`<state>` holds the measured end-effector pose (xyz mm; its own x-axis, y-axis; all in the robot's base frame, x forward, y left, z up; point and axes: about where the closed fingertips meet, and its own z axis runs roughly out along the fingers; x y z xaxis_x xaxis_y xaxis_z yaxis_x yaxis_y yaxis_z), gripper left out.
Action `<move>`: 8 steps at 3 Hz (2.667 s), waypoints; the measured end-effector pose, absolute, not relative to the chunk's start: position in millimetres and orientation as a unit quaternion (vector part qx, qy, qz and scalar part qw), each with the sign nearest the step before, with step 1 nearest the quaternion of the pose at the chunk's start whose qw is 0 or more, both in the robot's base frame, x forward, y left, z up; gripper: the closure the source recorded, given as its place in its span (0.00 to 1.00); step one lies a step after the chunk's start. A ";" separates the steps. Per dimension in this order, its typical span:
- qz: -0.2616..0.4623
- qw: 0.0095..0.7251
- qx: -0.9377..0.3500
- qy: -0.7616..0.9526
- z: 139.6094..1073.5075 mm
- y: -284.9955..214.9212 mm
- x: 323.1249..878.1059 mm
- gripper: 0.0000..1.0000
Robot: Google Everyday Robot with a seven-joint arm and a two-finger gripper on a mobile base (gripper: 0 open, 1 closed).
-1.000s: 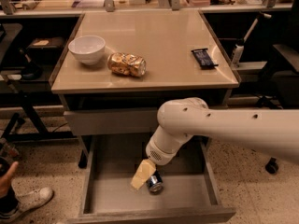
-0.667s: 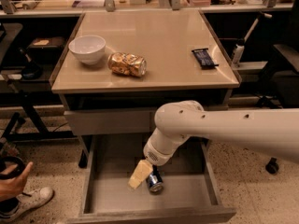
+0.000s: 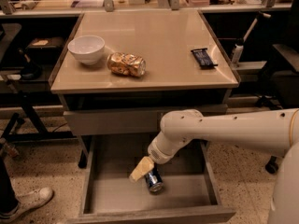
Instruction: Pick pepsi can from middle drawer and place on counter
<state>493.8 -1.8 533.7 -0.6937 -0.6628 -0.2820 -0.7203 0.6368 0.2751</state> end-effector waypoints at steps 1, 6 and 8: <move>0.186 0.077 -0.383 0.901 533.4 -1.8 493.8 0.00; 0.206 0.040 -0.289 0.934 374.3 6.8 506.2 0.00; 0.207 0.039 -0.289 0.934 373.0 7.3 505.6 0.42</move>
Offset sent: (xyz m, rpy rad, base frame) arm 0.0132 -0.0105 -0.1086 0.0646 0.0982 -0.1878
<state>505.6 7.3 373.0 -0.8297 -0.5241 -0.1922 -0.5562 0.7473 0.3634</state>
